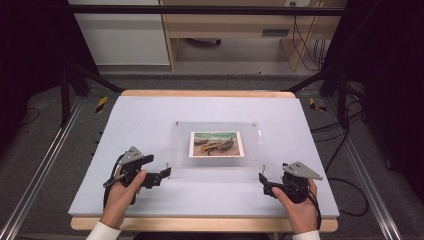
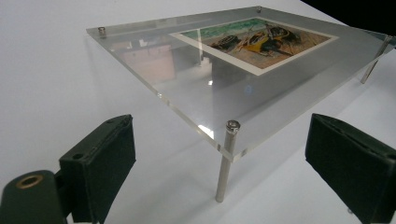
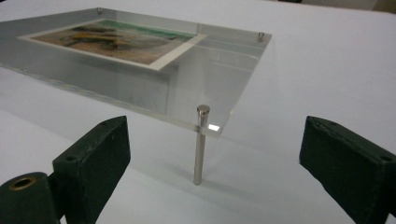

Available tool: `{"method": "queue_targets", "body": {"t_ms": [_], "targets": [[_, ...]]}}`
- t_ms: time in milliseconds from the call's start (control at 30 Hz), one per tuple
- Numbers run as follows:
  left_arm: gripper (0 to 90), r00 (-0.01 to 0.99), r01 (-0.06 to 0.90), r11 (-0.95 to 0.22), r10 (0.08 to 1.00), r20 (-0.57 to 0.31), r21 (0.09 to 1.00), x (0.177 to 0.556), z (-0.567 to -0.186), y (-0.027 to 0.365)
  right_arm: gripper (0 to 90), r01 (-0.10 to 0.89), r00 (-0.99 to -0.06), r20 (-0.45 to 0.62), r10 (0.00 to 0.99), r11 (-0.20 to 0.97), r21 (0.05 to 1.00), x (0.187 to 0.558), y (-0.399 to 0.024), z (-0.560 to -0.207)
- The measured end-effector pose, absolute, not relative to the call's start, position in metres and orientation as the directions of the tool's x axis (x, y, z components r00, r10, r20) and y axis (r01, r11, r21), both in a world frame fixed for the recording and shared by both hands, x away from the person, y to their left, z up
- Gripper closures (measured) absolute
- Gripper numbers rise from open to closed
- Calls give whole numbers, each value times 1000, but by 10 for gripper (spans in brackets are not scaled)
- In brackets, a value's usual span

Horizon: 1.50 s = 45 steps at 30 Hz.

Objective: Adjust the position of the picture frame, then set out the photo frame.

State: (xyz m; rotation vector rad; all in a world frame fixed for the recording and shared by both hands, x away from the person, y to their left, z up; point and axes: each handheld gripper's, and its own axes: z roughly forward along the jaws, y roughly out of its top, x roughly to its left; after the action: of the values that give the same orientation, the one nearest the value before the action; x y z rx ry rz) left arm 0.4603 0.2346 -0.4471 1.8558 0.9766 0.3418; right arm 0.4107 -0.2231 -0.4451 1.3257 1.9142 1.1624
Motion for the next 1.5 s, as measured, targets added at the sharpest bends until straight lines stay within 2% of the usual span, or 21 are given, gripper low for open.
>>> {"method": "queue_targets", "body": {"t_ms": [200,433,567,733,1067,1167,1267,1500], "targets": [[90,634,457,-194,756,-165,868,463,-435,232,154,439,-387,34,922,152,886,422,-220,-427],[124,635,495,-209,750,-186,844,476,-432,222,233,472,-430,48,902,179,863,443,-210,-421],[176,635,506,-205,745,-201,838,485,-432,217,296,501,-449,65,891,191,844,459,-206,-420],[190,612,515,-189,764,-205,836,494,-435,214,310,514,-446,79,891,183,838,470,-205,-421],[199,587,551,-180,777,-226,815,494,-447,212,277,560,-433,138,891,146,815,485,-208,-438],[199,586,565,-160,768,-258,809,495,-448,212,251,583,-434,190,881,114,804,484,-211,-441],[198,589,575,-166,764,-265,801,495,-450,211,238,588,-437,198,877,112,801,484,-212,-442],[157,569,628,-117,743,-352,769,497,-455,212,202,608,-439,224,870,104,787,484,-211,-446]]}}
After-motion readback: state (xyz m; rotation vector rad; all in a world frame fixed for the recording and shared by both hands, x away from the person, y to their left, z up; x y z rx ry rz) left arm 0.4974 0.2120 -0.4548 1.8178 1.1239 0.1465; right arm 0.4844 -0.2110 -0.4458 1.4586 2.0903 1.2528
